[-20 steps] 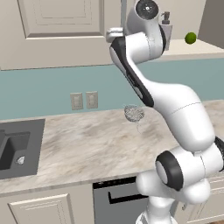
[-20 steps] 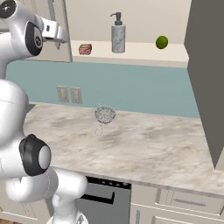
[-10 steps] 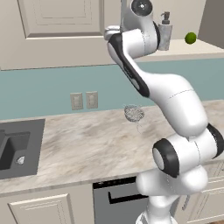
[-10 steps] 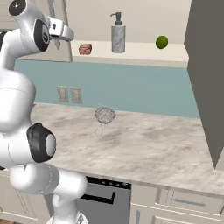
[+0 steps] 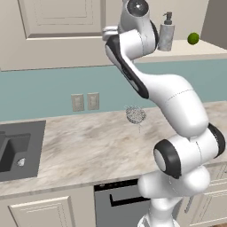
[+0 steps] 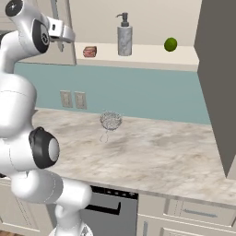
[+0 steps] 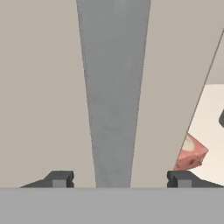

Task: Pick the bar soap and soap dispenser from the cabinet and place them on the counter.

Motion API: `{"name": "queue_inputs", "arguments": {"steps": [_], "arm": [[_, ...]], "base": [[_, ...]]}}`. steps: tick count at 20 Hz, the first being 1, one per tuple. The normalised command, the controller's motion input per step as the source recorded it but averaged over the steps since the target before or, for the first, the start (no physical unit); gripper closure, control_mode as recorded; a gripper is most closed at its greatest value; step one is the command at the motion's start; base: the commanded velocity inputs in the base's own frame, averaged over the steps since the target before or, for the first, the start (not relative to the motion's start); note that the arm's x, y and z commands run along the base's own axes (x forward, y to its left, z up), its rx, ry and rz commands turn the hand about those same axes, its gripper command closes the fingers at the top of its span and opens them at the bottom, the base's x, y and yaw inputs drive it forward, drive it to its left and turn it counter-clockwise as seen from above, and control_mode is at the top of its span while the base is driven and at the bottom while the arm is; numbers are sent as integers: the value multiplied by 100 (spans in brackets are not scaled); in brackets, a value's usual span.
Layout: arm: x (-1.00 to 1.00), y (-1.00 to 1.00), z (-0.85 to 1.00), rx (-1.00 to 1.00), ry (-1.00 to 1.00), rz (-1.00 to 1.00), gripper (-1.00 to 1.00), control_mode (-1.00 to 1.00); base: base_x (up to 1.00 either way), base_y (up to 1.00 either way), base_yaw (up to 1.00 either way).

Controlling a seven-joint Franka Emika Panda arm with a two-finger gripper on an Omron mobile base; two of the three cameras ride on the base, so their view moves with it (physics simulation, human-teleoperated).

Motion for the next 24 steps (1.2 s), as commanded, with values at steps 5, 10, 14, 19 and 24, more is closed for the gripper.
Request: {"name": "queue_inputs", "arguments": {"steps": [5,10,14,19,24], "arm": [[38,13,-3,-1,0,-7,100,-100],[6,4,0,0,-1,-3,100,-100],[-13,-3,0,0,3,-7,100,-100],[-39,-1,2,0,2,-7,100,-100],[-36,0,1,0,5,-9,100,-100]], "base": [[0,0,0],[0,0,0],[0,0,0],[0,0,0],[0,0,0]]}}
